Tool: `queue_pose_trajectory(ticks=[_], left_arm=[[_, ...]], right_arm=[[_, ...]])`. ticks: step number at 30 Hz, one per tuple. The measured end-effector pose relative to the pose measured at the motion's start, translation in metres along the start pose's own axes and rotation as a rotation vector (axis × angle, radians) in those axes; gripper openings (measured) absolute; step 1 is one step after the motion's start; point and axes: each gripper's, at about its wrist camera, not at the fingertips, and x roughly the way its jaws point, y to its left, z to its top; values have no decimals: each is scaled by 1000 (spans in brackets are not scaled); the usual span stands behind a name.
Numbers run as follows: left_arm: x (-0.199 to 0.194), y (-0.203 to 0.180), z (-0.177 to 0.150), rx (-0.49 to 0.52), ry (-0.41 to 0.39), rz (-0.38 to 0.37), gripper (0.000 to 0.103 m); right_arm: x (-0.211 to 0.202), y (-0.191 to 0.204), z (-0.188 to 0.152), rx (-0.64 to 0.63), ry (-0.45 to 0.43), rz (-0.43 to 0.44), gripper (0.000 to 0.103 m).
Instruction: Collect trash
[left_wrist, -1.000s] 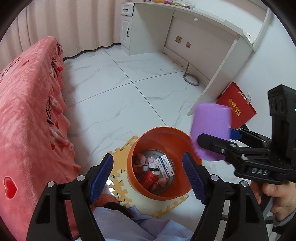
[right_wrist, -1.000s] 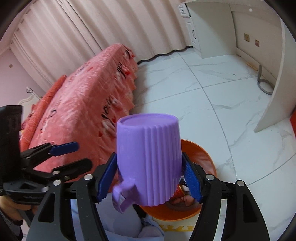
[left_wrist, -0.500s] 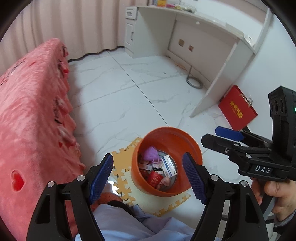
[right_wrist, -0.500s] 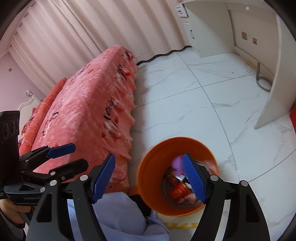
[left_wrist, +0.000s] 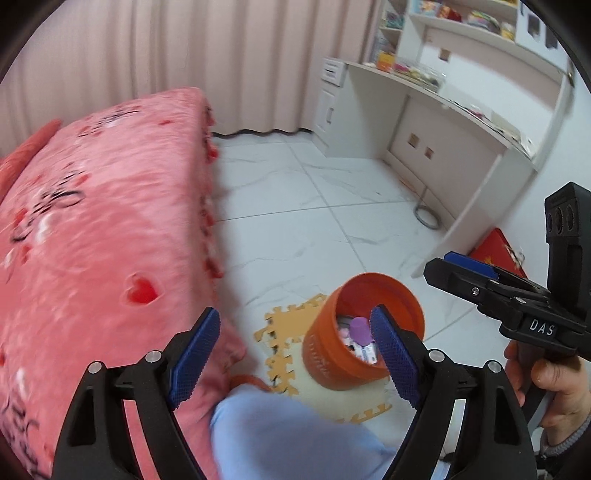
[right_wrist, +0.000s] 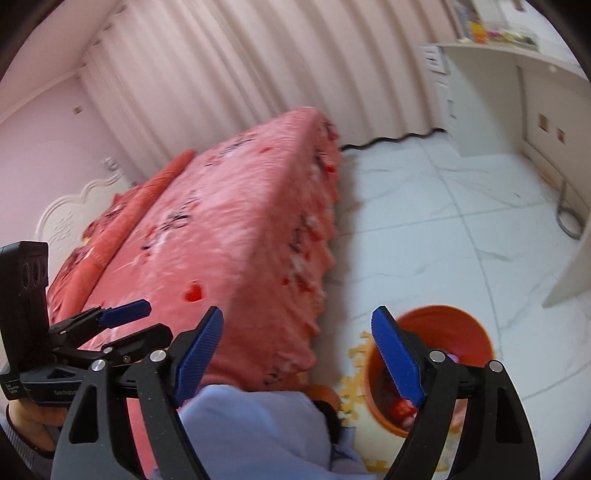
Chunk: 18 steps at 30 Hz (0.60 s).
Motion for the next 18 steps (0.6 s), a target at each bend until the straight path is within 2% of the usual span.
queue_pose_trajectory(ticks=[7,13,14,15,18], left_arm=[[-70,42,-39,-124,-77,119,86],[-112,71,-74,-242,-110,226,87],[-118,75,-78,-260,-113,239,87],[-124,78,-84,-280,-121,254,88],[-150,90,-104,-338,-153,326,93]], right_arm=[[11,97,-8,-139,39,155,82],[19,172,-20,-232,72,270,82],[20,184,-22,-248,77,286,83],[19,191,-25,-259,78,295,89],[16,220,-35,-299,79,335,93]])
